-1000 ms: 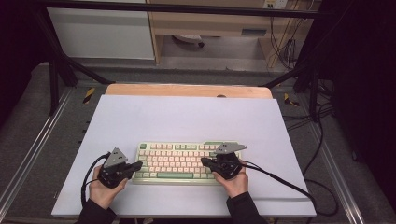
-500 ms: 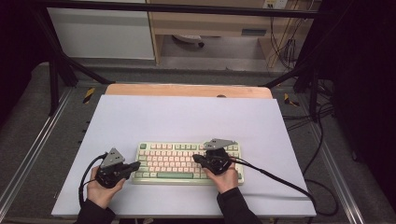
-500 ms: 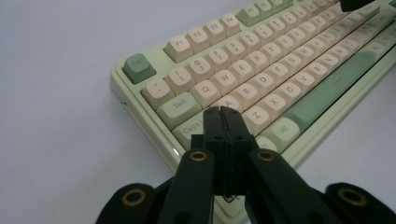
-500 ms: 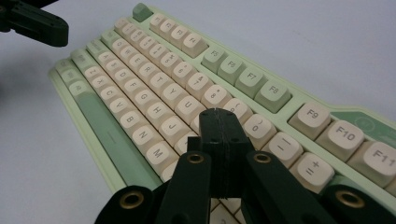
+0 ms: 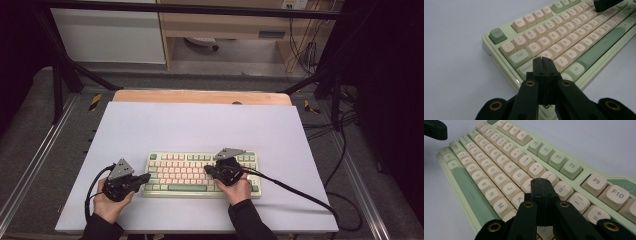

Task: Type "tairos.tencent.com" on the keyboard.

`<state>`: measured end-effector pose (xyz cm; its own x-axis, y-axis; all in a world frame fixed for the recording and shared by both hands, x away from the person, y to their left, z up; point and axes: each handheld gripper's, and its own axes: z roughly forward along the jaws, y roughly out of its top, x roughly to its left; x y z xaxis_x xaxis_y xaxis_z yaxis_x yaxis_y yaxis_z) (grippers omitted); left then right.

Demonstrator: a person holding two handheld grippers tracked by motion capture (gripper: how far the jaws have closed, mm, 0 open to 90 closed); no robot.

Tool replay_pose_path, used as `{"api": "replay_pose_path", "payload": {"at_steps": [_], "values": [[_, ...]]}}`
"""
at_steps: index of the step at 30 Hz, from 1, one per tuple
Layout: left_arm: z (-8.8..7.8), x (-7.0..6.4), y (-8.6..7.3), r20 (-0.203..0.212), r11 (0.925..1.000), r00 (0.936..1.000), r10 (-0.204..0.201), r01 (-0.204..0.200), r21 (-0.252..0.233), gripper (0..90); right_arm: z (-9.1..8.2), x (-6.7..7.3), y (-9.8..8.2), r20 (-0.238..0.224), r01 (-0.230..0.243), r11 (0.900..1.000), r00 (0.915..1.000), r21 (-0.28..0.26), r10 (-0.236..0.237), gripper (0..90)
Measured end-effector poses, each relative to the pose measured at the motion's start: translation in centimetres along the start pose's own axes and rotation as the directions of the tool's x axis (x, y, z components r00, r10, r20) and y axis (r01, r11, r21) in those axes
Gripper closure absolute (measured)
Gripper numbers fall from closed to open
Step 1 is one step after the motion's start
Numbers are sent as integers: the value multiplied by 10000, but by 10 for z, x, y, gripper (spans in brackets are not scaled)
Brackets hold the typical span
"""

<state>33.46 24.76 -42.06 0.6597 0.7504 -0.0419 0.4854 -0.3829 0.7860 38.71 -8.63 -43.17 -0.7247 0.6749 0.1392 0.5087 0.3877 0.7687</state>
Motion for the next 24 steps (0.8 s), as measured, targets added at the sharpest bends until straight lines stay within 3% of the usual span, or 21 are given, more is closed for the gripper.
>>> {"api": "replay_pose_path", "payload": {"at_steps": [10, 24], "values": [[0, -1, 0, 11, 10000, 10000, 30, -30, 14, 900, 1, 0, -1, 110, 135, 9999, 9998, 96, -136, 900], [1, -1, 0, 30, 10000, 10000, 22, -22, 19, 900, -22, 6, 6, -147, 323, 9981, 9993, -517, -331, 900]]}}
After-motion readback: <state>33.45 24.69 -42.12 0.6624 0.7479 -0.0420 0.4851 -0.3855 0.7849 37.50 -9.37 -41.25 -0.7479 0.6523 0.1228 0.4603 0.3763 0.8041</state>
